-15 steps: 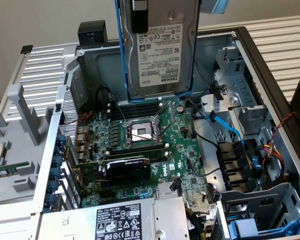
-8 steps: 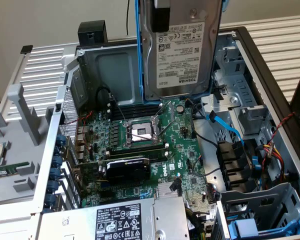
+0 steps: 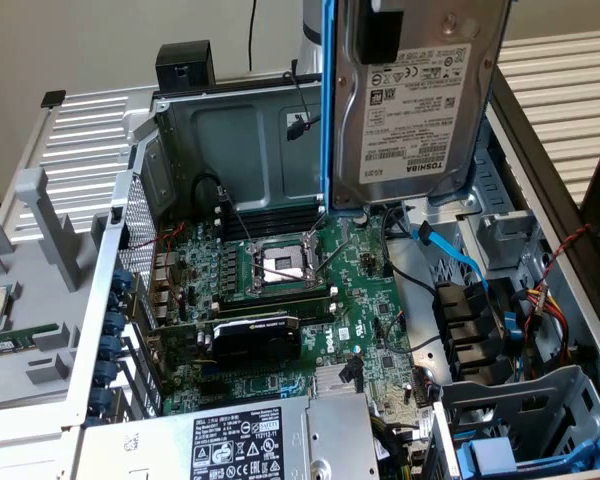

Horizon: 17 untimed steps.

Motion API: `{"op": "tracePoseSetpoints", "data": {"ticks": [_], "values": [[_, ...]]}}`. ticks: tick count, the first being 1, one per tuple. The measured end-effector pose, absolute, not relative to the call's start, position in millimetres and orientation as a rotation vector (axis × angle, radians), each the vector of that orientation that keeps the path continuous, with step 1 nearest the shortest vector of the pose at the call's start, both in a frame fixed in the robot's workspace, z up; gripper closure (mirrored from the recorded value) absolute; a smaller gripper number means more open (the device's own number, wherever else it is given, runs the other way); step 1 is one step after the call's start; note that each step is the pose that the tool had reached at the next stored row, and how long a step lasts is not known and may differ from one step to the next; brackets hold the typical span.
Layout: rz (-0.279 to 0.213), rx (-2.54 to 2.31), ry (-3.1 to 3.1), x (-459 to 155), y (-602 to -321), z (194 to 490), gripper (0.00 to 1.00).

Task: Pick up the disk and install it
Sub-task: 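Pick up the disk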

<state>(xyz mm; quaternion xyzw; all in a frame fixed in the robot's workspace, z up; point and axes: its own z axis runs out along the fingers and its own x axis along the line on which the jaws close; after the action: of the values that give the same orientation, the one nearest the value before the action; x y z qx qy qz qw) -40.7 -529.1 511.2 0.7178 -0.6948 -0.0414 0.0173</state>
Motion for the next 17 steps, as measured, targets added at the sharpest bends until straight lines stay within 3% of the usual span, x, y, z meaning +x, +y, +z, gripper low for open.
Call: {"op": "tracePoseSetpoints", "data": {"ticks": [9, 17], "values": [[-0.133, 2.227, -2.157, -25.9, -545.0, 517.7, 0.63], [-0.090, 2.198, -2.150, -24.2, -546.3, 518.9, 0.63]]}}
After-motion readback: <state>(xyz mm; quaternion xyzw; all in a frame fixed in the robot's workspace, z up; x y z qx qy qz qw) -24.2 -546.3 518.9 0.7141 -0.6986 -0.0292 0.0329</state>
